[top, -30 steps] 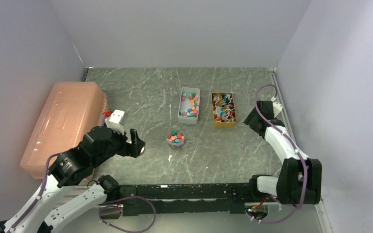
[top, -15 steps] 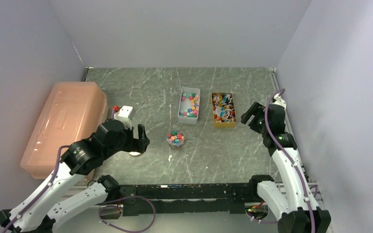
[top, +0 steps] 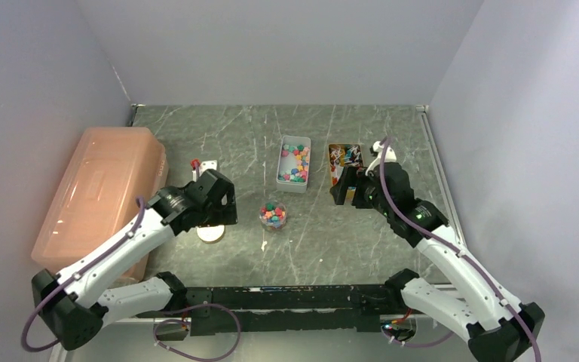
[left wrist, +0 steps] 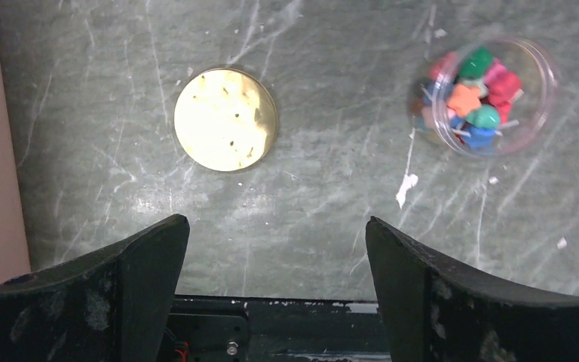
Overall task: Pack the candies
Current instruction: Pick up the bottle lid at the center of the board.
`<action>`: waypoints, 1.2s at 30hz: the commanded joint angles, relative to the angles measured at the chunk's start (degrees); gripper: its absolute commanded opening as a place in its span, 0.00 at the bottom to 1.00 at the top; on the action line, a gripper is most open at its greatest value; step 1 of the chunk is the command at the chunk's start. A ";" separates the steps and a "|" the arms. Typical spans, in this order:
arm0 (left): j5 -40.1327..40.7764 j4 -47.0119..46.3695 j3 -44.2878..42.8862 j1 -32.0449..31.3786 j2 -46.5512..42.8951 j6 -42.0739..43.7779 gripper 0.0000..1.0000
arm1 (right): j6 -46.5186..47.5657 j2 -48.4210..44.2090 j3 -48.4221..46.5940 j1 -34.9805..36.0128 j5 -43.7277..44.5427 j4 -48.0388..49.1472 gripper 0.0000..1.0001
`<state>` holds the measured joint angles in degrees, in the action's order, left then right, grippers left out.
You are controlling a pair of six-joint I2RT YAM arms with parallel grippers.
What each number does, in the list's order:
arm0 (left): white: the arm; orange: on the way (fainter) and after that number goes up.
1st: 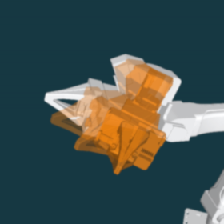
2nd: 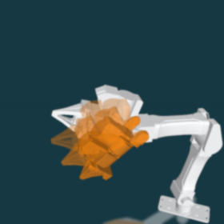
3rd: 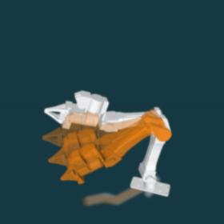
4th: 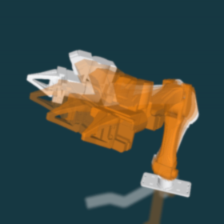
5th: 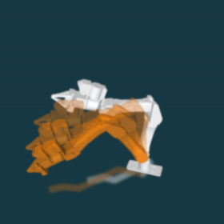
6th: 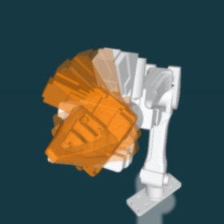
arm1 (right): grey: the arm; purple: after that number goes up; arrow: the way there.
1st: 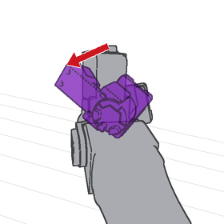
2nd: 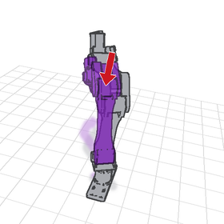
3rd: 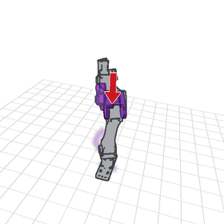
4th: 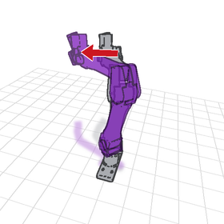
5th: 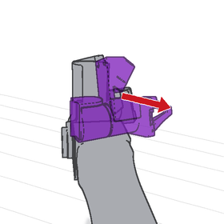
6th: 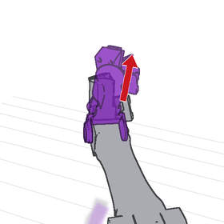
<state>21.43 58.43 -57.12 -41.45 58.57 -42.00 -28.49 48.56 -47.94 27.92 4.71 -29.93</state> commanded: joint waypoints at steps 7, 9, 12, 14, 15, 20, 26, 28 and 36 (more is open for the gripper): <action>-6.87 -3.45 2.93 13.55 8.38 -7.73 0.93 | 2.54 1.01 -0.35 10.51 5.98 -0.48 1.00; -8.80 -4.82 4.12 16.29 10.14 -8.12 0.93 | 2.58 0.95 0.14 12.63 6.67 -0.77 1.00; -11.44 -6.23 5.17 19.53 13.58 -8.50 0.93 | 2.66 0.14 1.64 14.26 6.89 -0.79 1.00; -14.21 -8.18 6.14 20.89 15.56 -8.14 0.93 | 2.69 -0.63 2.71 14.69 6.68 -0.62 1.00; -15.49 -9.23 6.72 21.45 16.43 -7.94 0.93 | 2.83 -0.98 3.30 14.75 6.57 -0.57 1.00; -17.73 -12.10 7.61 23.25 21.22 -6.47 0.93 | 3.33 -2.95 5.23 14.79 5.86 -0.84 1.00; -19.32 -13.78 8.62 25.31 24.65 -5.25 0.93 | 4.15 -3.89 6.32 14.82 6.09 -0.84 1.00; -19.71 -14.40 8.90 25.92 25.05 -5.11 0.94 | 4.46 -3.80 6.47 14.87 6.08 -0.43 1.00; -20.71 -15.48 8.87 27.49 27.09 -4.22 0.93 | 5.05 -1.94 6.81 14.79 5.01 1.02 1.00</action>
<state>1.96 44.53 -48.23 -14.68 84.90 -47.24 -24.69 46.22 -41.39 42.48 9.91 -31.18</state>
